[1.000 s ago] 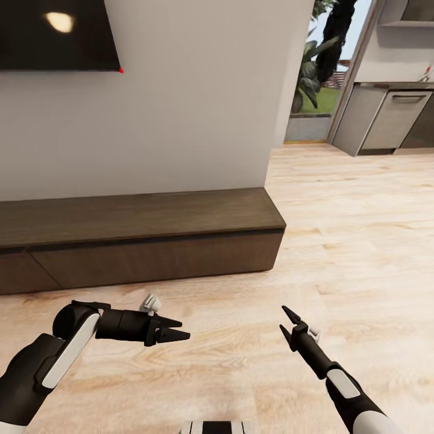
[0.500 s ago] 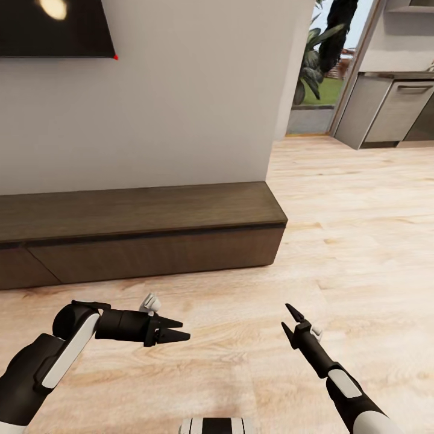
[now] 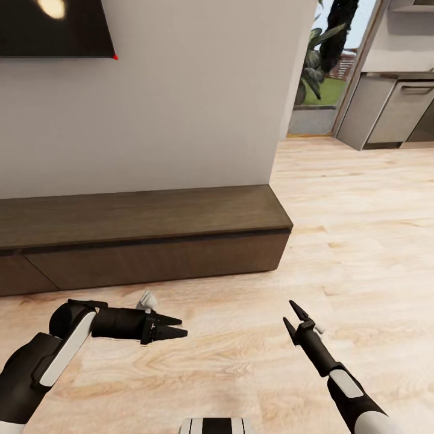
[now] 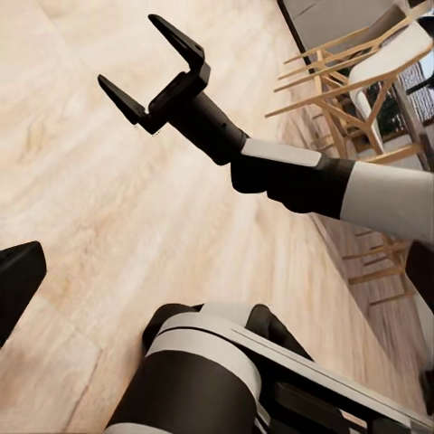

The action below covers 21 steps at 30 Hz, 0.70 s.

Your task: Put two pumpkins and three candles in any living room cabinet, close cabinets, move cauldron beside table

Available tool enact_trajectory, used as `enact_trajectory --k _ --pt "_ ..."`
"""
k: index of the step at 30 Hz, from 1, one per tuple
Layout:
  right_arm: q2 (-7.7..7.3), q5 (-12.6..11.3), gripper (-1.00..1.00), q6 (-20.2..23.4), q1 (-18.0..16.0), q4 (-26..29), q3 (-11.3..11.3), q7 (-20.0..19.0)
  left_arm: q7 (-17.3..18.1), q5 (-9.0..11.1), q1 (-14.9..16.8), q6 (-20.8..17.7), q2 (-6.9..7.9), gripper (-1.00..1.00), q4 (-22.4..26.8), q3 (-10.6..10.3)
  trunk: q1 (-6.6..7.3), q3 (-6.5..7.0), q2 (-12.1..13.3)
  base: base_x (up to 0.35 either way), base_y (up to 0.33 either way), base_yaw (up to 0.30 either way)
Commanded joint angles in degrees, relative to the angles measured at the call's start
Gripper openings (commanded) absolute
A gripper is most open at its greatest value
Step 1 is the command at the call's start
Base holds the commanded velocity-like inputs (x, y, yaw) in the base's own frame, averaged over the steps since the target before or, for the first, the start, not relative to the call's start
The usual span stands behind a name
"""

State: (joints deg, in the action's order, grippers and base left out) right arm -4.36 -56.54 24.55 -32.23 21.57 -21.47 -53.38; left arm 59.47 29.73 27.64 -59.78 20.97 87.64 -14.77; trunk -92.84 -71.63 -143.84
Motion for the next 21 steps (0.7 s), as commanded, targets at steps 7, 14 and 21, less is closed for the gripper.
enact_trajectory --k 7,14,21 --pt "-0.01 -1.0 1.0 0.4 0.0 -0.1 -0.1 -1.4 0.3 -0.1 0.0 -0.2 0.03 1.0 0.0 0.3 -0.02 -0.04 0.0 0.305 0.122 0.0" --pt "-0.03 -5.3 1.0 -0.4 0.1 0.0 0.1 -2.4 0.3 -0.3 0.0 -0.2 0.03 1.0 0.0 0.4 -0.02 -0.04 0.0 0.303 0.065 0.0" --pt "-0.53 -6.4 1.0 -0.8 0.2 0.0 0.1 -4.6 0.3 -0.4 0.0 -0.2 0.03 1.0 0.0 0.4 -0.02 -0.04 0.0 0.21 0.006 0.0"
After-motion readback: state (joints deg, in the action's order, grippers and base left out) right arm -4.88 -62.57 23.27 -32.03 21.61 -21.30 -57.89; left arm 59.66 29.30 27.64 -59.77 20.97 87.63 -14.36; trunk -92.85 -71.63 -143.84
